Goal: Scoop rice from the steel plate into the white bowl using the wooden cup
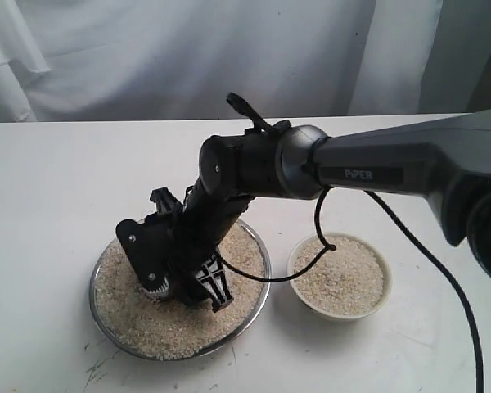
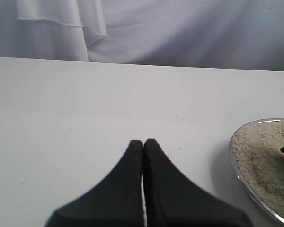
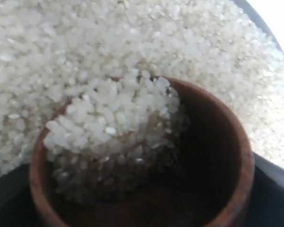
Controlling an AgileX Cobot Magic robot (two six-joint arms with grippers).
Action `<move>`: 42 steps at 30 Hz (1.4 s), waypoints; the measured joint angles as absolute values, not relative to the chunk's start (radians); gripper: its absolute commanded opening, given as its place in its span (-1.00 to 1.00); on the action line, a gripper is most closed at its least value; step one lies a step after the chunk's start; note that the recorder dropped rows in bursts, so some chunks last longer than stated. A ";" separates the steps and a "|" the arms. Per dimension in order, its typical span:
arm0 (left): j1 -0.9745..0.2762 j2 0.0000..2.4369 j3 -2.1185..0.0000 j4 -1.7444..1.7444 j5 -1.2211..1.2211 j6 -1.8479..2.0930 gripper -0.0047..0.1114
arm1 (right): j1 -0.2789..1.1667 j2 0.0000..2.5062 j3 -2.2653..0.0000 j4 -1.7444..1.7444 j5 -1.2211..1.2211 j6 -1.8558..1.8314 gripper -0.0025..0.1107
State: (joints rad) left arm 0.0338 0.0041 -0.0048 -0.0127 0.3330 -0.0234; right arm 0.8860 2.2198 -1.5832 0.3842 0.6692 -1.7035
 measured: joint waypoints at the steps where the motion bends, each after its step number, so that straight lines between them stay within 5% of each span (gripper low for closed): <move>1: 0.034 0.004 -0.005 -0.013 0.333 -0.023 -0.92 | 0.871 2.220 -1.589 0.397 0.649 -1.710 -0.96; 13: 0.034 0.004 -0.005 -0.013 0.333 -0.023 -0.92 | 0.773 2.061 -1.609 0.388 0.726 -1.667 -0.96; 42: 0.034 0.004 -0.005 -0.013 0.333 -0.023 -0.92 | 0.558 1.725 -1.057 -0.133 0.470 -1.576 -0.96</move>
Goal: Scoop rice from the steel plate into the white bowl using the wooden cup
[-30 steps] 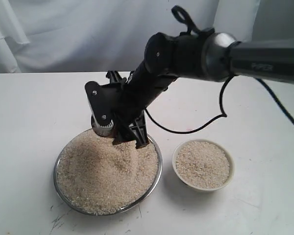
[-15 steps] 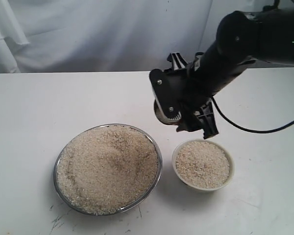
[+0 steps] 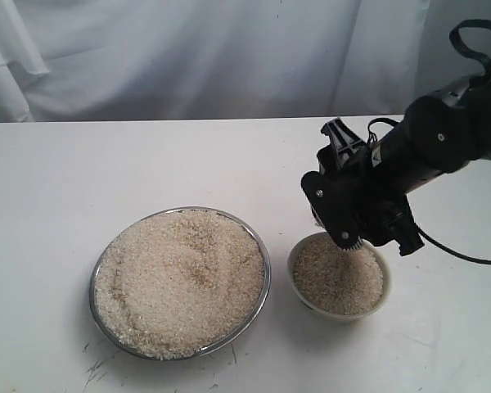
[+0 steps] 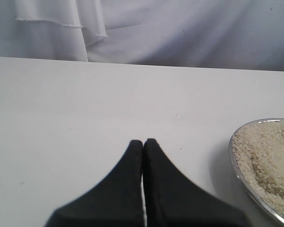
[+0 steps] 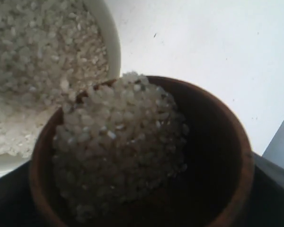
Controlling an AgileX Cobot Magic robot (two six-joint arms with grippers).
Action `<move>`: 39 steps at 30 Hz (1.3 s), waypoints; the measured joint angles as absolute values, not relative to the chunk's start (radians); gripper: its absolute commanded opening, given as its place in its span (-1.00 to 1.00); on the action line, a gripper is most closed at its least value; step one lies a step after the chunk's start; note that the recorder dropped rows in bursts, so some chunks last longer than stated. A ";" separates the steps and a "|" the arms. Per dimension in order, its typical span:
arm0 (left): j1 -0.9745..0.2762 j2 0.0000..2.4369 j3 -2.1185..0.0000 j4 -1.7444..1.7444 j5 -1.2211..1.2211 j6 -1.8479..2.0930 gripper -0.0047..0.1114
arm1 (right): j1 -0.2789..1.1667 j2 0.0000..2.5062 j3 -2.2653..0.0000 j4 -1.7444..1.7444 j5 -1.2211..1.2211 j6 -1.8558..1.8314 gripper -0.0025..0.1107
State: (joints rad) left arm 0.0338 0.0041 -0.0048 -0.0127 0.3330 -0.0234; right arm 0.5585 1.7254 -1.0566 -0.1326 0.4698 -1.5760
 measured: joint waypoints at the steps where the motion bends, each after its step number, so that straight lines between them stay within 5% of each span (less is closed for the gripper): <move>1: 0.034 0.004 -0.005 -0.013 0.333 -0.023 -0.92 | 0.558 1.725 -1.047 -0.153 0.461 -1.567 -0.96; 39: 0.034 0.004 -0.005 -0.013 0.333 -0.023 -0.92 | 0.638 1.635 -0.868 -1.067 0.311 -1.071 -0.96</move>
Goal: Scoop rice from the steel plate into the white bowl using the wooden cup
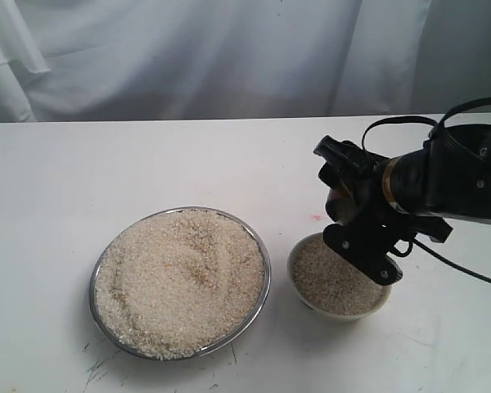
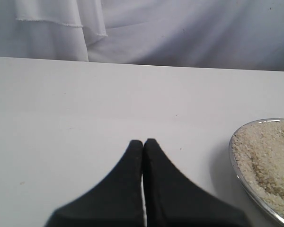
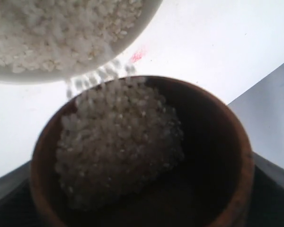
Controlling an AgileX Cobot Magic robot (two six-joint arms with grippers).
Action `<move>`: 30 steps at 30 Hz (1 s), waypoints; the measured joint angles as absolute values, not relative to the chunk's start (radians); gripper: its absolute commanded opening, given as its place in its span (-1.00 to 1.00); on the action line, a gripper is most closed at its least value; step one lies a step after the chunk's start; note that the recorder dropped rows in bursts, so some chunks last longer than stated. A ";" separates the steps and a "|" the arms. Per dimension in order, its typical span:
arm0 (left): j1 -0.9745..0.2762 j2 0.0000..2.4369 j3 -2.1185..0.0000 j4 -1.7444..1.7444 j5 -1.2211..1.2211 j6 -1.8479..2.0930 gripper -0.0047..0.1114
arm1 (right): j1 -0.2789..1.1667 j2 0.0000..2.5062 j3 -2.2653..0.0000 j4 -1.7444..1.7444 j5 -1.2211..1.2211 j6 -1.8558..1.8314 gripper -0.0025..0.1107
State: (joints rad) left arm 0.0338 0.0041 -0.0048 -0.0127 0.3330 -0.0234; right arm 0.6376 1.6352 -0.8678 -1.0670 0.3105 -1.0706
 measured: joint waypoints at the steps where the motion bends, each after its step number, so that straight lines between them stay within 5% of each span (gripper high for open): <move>1: 0.034 0.004 -0.005 -0.013 0.333 -0.023 -0.92 | 0.638 1.635 -0.868 -1.095 0.311 -1.048 -0.96; 30: 0.034 0.004 -0.005 -0.013 0.333 -0.023 -0.92 | 0.799 1.635 -0.868 -1.396 0.539 -0.885 -0.96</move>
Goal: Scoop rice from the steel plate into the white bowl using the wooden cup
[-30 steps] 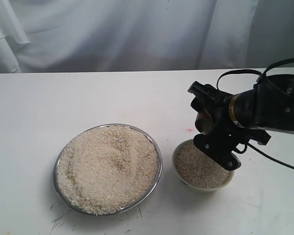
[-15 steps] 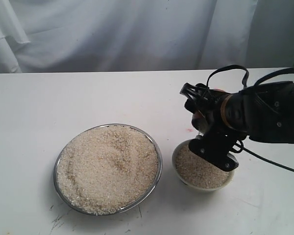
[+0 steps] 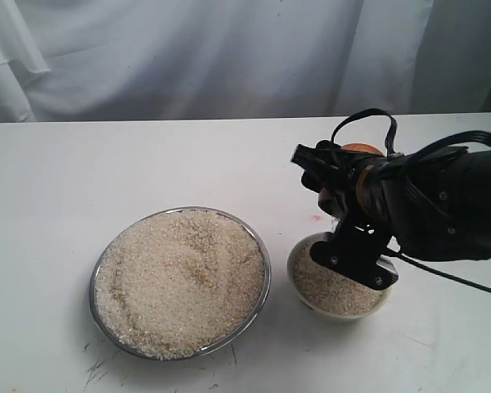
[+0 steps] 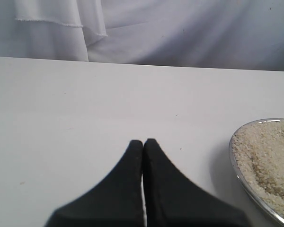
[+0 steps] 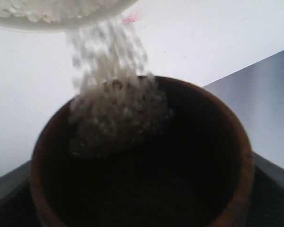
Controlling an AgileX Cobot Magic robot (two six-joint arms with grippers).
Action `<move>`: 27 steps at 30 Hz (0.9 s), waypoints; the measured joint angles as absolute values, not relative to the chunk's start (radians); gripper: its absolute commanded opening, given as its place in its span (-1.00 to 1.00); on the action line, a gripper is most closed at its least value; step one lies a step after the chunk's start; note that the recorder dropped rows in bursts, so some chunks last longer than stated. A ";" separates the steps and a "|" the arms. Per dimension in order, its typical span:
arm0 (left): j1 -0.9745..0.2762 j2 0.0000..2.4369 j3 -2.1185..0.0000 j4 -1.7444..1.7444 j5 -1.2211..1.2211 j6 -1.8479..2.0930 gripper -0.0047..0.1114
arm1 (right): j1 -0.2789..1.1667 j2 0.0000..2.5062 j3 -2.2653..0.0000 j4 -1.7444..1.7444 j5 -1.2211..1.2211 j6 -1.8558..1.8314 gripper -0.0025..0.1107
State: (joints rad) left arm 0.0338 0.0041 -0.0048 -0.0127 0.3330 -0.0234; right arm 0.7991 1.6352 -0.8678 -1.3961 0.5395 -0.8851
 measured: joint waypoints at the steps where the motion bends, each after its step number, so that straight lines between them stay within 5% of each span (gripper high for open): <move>1: 0.034 0.004 -0.005 -0.013 0.333 -0.023 -0.92 | 0.802 1.635 -0.868 -1.401 0.546 -0.885 -0.96; 27: 0.034 0.004 -0.005 -0.013 0.333 -0.023 -0.92 | 0.884 1.635 -0.868 -1.539 0.684 -0.883 -0.96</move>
